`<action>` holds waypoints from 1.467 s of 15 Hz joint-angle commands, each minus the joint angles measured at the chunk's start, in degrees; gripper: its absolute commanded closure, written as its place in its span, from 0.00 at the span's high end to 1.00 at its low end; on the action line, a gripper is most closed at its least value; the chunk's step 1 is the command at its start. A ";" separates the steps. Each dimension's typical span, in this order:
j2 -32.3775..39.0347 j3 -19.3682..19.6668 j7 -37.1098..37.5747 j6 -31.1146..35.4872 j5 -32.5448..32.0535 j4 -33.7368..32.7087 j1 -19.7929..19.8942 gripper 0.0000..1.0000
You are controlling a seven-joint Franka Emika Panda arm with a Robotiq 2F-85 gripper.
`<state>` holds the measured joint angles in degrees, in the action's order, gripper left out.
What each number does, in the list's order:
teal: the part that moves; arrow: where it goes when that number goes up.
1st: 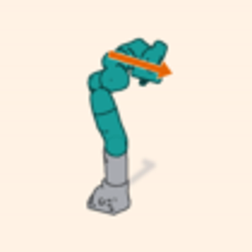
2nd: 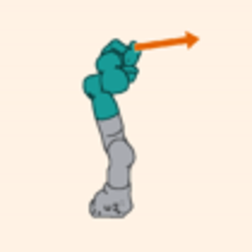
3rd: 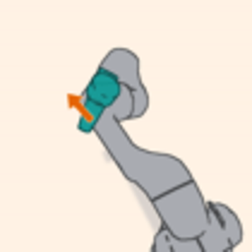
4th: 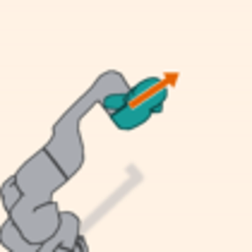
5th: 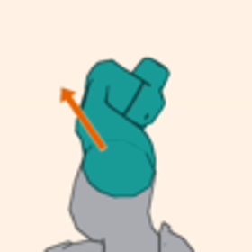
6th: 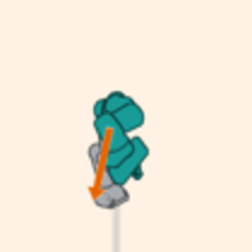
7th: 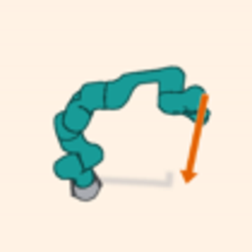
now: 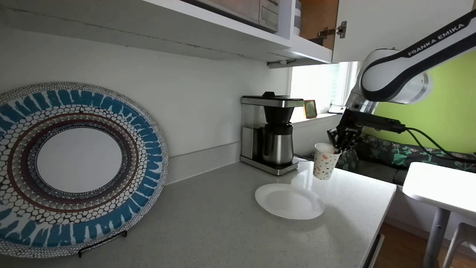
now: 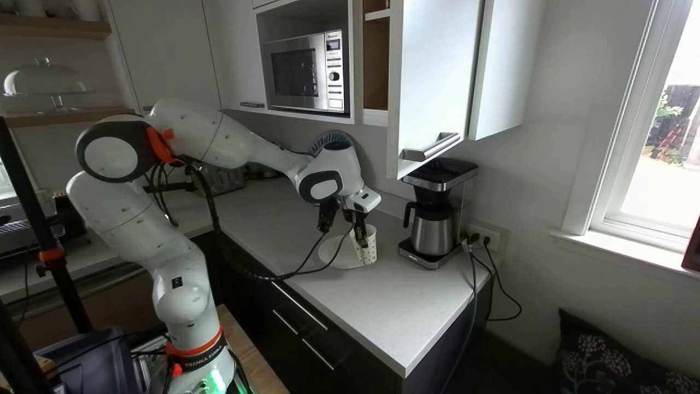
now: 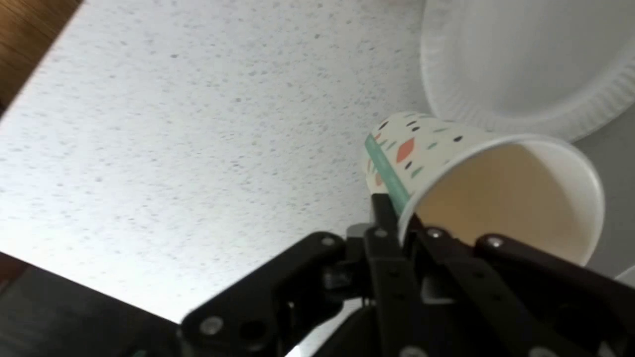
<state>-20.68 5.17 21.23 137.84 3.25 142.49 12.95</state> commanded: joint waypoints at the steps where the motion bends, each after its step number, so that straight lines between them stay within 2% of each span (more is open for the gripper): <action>1: -3.17 2.59 1.66 -3.84 -2.88 2.26 5.08 0.01; 4: -1.40 6.04 -2.32 -5.90 -2.98 0.72 7.31 0.01; 9: 2.05 10.35 -7.25 -5.41 -1.43 -0.78 8.16 0.01; 15: 6.08 12.07 -6.82 -5.00 -0.73 -2.35 8.23 0.01; 16: 6.61 12.00 -6.27 -4.82 -0.96 -2.59 8.27 0.20; 17: 6.71 11.84 -5.79 -5.20 -0.97 -2.82 8.18 0.30; 22: 1.88 8.58 -1.14 -6.99 -4.80 -4.17 8.14 0.66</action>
<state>-15.33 15.72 16.79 133.27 0.61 139.13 21.07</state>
